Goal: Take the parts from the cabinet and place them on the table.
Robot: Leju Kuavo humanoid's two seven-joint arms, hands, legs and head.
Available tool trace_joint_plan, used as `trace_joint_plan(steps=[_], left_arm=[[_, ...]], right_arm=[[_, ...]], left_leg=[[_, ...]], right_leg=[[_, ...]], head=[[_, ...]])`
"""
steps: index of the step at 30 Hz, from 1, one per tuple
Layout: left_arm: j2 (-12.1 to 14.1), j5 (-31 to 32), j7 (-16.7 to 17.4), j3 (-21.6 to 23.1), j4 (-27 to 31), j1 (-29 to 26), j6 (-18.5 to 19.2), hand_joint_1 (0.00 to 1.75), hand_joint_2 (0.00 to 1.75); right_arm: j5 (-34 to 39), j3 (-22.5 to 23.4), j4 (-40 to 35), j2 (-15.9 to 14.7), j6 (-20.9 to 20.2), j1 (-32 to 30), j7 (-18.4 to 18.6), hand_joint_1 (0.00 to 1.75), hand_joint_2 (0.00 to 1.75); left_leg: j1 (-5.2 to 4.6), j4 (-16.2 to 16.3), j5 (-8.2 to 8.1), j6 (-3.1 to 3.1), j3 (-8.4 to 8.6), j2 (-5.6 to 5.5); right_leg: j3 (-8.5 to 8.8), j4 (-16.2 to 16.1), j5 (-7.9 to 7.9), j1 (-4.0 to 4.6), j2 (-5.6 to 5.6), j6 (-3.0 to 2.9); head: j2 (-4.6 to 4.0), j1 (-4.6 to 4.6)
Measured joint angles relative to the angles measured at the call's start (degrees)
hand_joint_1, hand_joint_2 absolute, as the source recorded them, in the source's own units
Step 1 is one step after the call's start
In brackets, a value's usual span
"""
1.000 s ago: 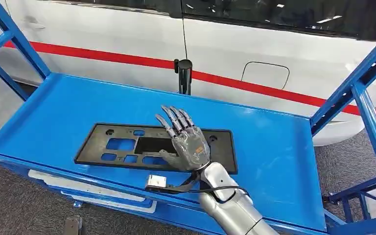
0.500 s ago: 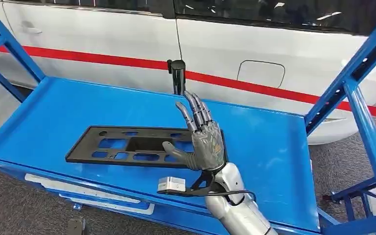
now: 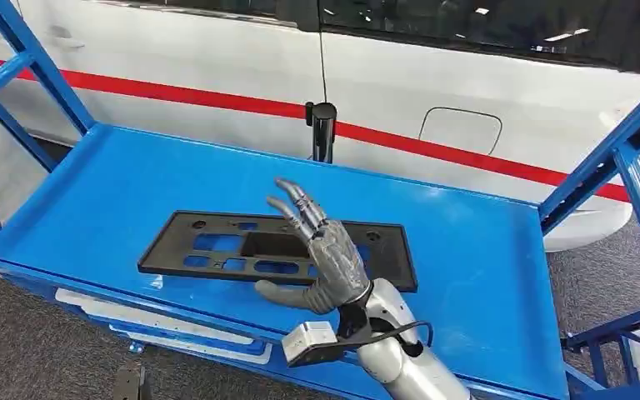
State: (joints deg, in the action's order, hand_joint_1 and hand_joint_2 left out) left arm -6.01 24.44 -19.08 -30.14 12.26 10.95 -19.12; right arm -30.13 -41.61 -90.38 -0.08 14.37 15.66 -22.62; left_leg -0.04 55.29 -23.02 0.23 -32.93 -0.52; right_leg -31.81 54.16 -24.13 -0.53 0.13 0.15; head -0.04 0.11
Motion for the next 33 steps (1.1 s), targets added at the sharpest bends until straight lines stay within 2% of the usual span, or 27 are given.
trace_joint_plan(steps=[4,7,10,14,19,24,30,33], left_arm=[[-0.04,0.02,0.37,0.0,0.0,0.0,0.07,0.0,0.0],[-0.04,0.02,0.4,0.0,0.0,0.0,0.0,0.0,0.0],[-0.04,-0.02,0.59,-0.04,0.0,-0.01,-0.26,0.0,0.0],[-0.07,-0.09,0.61,-0.11,0.0,-0.04,-0.77,0.0,0.0],[-0.09,-0.07,0.68,-0.11,0.0,-0.04,-0.79,0.0,0.0],[-0.13,0.09,0.53,-0.11,0.0,-0.02,-0.79,0.0,0.0],[-0.15,0.26,0.5,-0.11,0.0,0.02,-1.01,0.0,0.0],[-0.15,0.59,0.61,-0.11,0.0,0.05,-1.03,0.0,0.0]], right_arm=[[4.51,-1.29,-2.05,-1.1,-5.09,-0.03,-1.93,0.0,1.75],[6.28,-1.77,-2.6,-1.58,-7.24,0.11,-2.56,0.0,1.75],[9.21,-2.28,-2.91,-1.93,-10.99,1.06,-3.54,0.0,1.75],[9.14,-2.87,-2.89,-2.06,-12.91,2.33,-3.5,0.0,1.75],[1.51,-4.07,-2.38,-2.1,-10.15,3.25,-0.61,0.0,1.75],[-9.66,-6.32,1.46,-1.49,-3.87,3.97,3.32,0.0,1.75],[-17.45,-7.89,7.05,-0.16,1.52,4.86,6.92,0.0,1.75],[-19.34,-8.27,9.25,0.61,2.35,5.34,8.26,0.0,1.75]], left_leg=[[-0.5,0.14,-0.06,0.76,-0.26,-0.04],[-0.7,0.24,-0.02,0.95,-0.38,-0.05],[-0.84,0.24,0.02,1.14,-0.51,-0.03],[-0.85,0.24,0.12,1.28,-0.52,-0.04],[-0.74,0.24,0.12,1.28,-0.51,-0.03],[-0.6,0.24,0.13,1.27,-0.5,-0.03],[-0.5,0.24,0.12,1.27,-0.51,-0.03],[-0.47,0.24,0.12,1.26,-0.51,-0.02]], right_leg=[[-0.15,-0.05,0.12,-0.36,-0.04,0.2],[-0.22,-0.07,0.24,-0.56,-0.04,0.46],[-0.33,-0.13,0.31,-0.73,-0.04,1.3],[-0.34,-0.14,0.34,-0.73,-0.05,1.35],[-0.36,-0.13,0.34,-0.72,-0.04,1.35],[-0.41,-0.12,0.34,-0.67,-0.04,1.35],[-0.44,-0.12,0.34,-0.6,-0.04,1.34],[-0.46,-0.12,0.34,-0.59,-0.04,1.34]], head=[[0.0,0.07],[0.0,0.09],[0.0,0.07],[0.0,0.05],[0.0,0.05],[0.0,0.05],[0.0,0.05],[0.0,0.02]])
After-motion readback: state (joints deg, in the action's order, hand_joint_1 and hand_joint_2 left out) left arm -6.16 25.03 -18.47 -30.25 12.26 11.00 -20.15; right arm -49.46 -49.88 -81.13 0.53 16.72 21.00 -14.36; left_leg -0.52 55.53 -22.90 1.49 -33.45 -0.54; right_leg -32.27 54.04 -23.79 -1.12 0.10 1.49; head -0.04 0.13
